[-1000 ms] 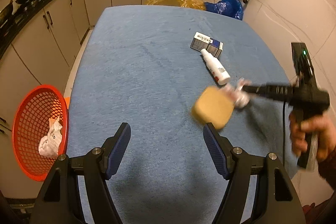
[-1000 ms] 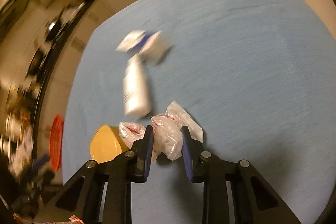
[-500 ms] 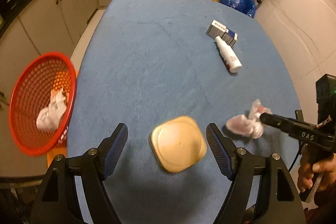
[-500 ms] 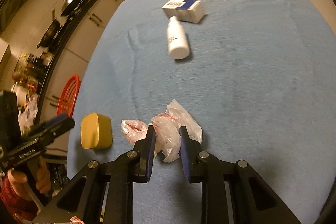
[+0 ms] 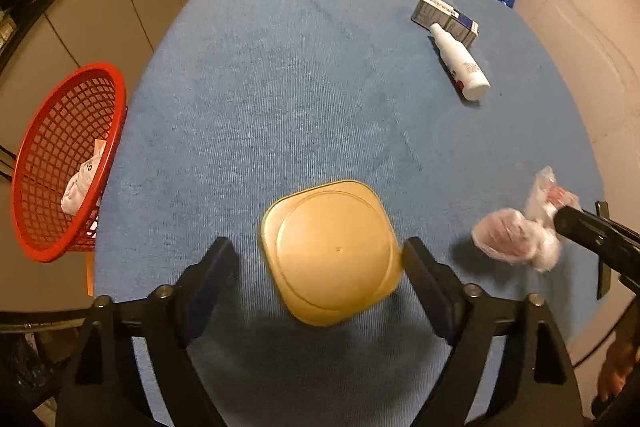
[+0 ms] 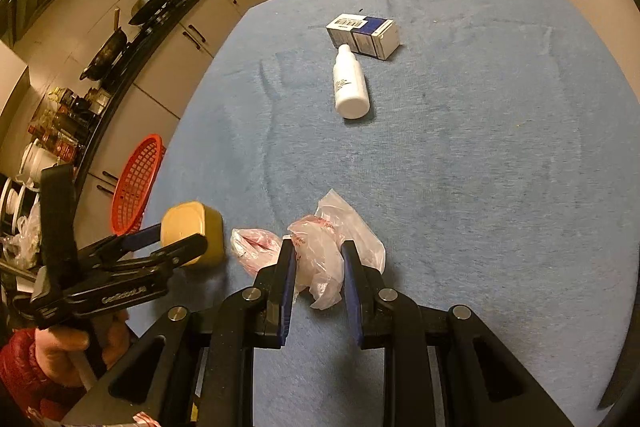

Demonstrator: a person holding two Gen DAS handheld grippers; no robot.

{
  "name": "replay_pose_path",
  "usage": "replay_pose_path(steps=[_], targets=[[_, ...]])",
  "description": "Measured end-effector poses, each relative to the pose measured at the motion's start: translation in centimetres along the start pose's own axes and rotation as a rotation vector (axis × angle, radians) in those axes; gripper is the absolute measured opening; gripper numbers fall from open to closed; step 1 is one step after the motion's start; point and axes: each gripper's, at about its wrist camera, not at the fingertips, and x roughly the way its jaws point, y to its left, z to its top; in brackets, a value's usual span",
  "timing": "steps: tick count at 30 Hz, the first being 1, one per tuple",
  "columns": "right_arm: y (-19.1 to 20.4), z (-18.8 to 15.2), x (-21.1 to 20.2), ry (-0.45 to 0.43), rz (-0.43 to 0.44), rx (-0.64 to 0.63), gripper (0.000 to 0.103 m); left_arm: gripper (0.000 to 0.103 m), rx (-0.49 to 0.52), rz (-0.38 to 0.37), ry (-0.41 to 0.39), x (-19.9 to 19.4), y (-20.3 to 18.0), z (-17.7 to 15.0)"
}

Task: Collect trash
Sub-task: 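Grasp the yellow square lid with the left tool while the right tool holds the wrapper, then carry the yellow lid and plastic wrapper over the red basket with both tools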

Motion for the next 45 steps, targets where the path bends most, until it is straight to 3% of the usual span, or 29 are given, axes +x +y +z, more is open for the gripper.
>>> replay_pose_path(steps=[10,13,15,18,25,29,45], targets=[[-0.4,-0.5,-0.4,0.002,0.001,-0.008,0.024,0.088,0.024,-0.037,-0.039,1.2,-1.0,-0.1],[-0.4,-0.7,-0.4,0.002,-0.003,-0.006,0.024,0.075,0.026,-0.065,-0.041,1.3,-1.2,0.3],[-0.4,-0.8,-0.5,0.001,-0.006,-0.003,0.024,0.053,0.028,-0.107,-0.049,1.1,-1.4,0.5],[-0.4,-1.0,-0.7,-0.003,-0.011,0.002,0.024,0.032,0.052,-0.134,-0.043,1.0,-2.0,0.7],[0.2,-1.0,-1.1,-0.031,-0.013,0.009,0.024,0.027,0.102,-0.173,-0.074,-0.8,-2.5,0.6],[1.1,-0.8,-1.1,-0.045,-0.008,0.0,0.024,0.027,0.124,-0.158,-0.114,-2.2,-2.2,0.6],[5.8,-0.5,-0.7,-0.061,-0.007,-0.047,0.024,0.027,0.104,-0.148,-0.173,-5.2,1.7,0.0]])
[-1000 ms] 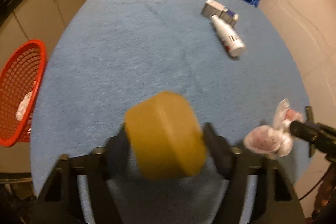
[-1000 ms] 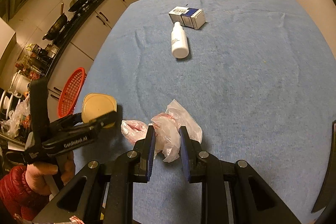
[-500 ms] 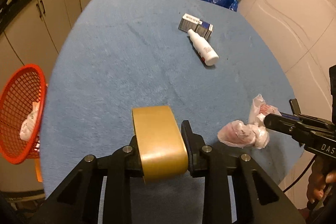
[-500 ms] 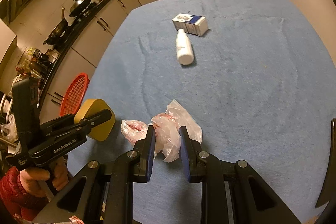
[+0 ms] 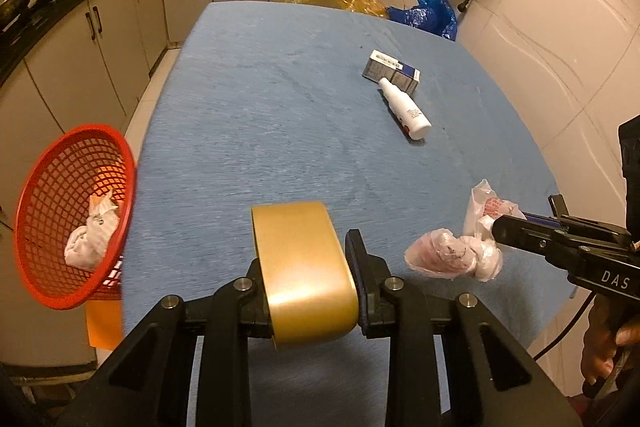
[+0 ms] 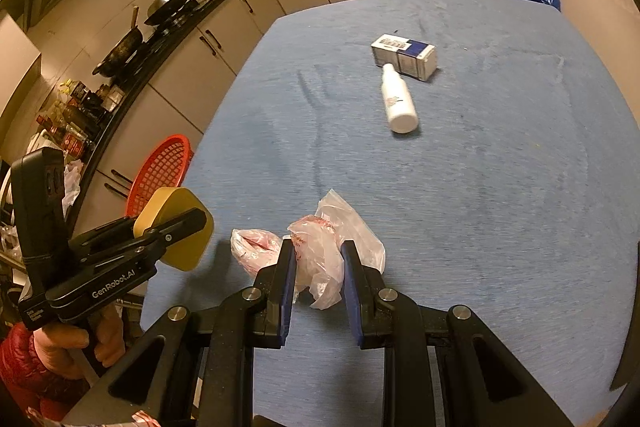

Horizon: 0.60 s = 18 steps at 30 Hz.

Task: Collect trash
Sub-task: 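Carry the yellow lid and plastic wrapper over the red basket with both tools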

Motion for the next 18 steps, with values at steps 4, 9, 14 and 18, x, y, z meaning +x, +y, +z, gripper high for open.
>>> replay_pose_path(steps=[4,9,14,18], targets=[[1.0,-0.1,0.0,-0.003,0.001,-0.007,0.024,0.027,-0.008,0.003,-0.009,-1.1,1.1,-0.3],[2.2,-0.1,-0.2,-0.017,-0.001,-0.014,0.024,0.027,-0.01,0.009,-0.028,-2.3,2.1,-0.4],[3.4,0.0,-0.2,-0.029,-0.005,-0.018,0.024,0.027,-0.014,0.014,-0.051,-3.6,3.2,-0.4],[4.4,0.3,-0.2,-0.041,-0.004,-0.021,0.024,0.027,-0.018,0.016,-0.068,-4.5,4.2,-0.3]])
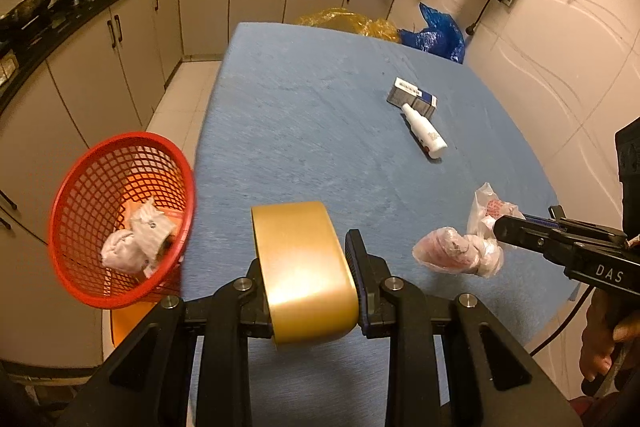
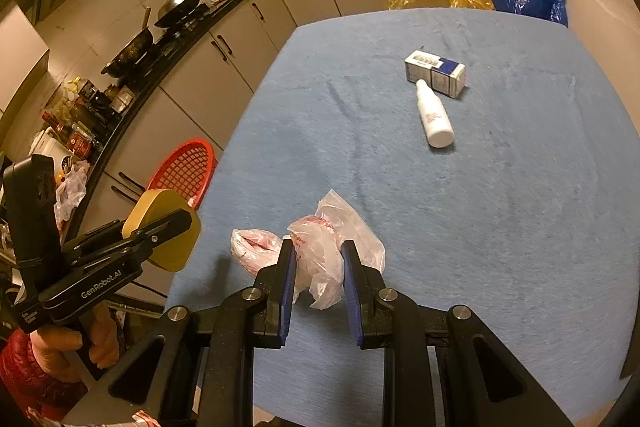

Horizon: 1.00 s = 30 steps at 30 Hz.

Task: Collect trash
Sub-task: 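Carry the yellow lid and plastic wrapper over the red basket with both tools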

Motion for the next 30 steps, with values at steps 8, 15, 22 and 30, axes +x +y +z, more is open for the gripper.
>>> replay_pose_path(steps=[8,15,22,30], targets=[[2.5,0.7,0.8,-0.004,0.012,-0.014,0.024,0.027,-0.019,0.015,-0.033,-1.9,2.8,0.2],[6.1,1.9,2.4,-0.003,0.038,-0.046,0.024,0.027,-0.049,0.048,-0.06,-3.6,6.3,0.4],[10.1,3.3,4.7,0.002,0.071,-0.074,0.024,0.027,-0.077,0.084,-0.076,-4.8,10.1,0.5],[14.3,5.4,7.5,0.008,0.097,-0.101,0.024,0.027,-0.111,0.113,-0.081,-5.1,14.5,1.0]])
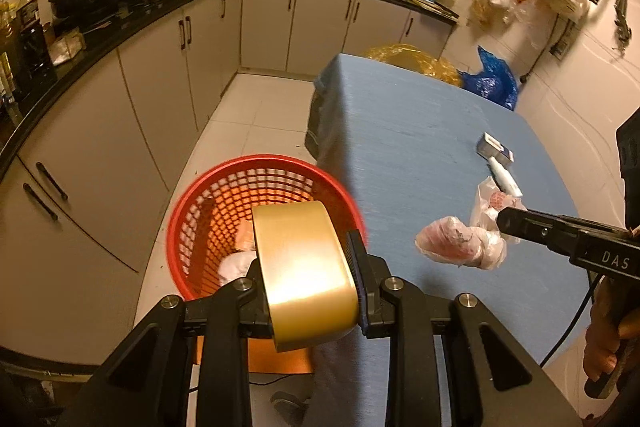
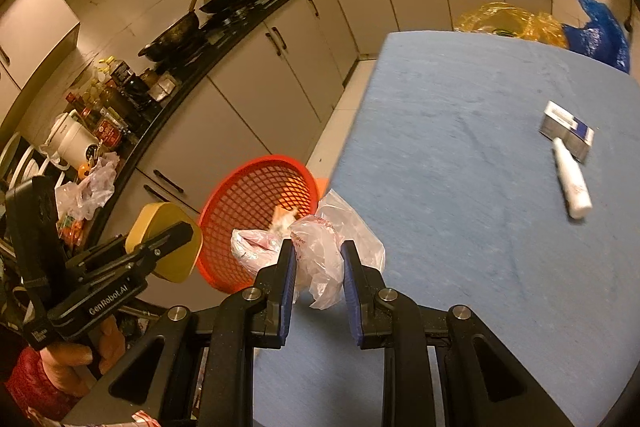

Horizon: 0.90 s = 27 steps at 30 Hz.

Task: Collect trash
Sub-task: 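Carry the yellow lid and plastic wrapper over the red basket with both tools, then open both tools to drop the lid and wrapper into the basket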

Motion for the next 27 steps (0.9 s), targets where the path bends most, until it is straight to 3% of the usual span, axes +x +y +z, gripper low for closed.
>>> replay_pose_path(steps=[16,27], targets=[[3.3,4.3,6.4,0.036,-0.033,0.04,0.024,0.027,-0.065,0.008,0.022,3.0,5.0,0.6],[3.7,5.6,9.5,0.058,-0.051,0.036,0.024,0.027,-0.07,0.006,0.045,4.3,5.6,0.3]])
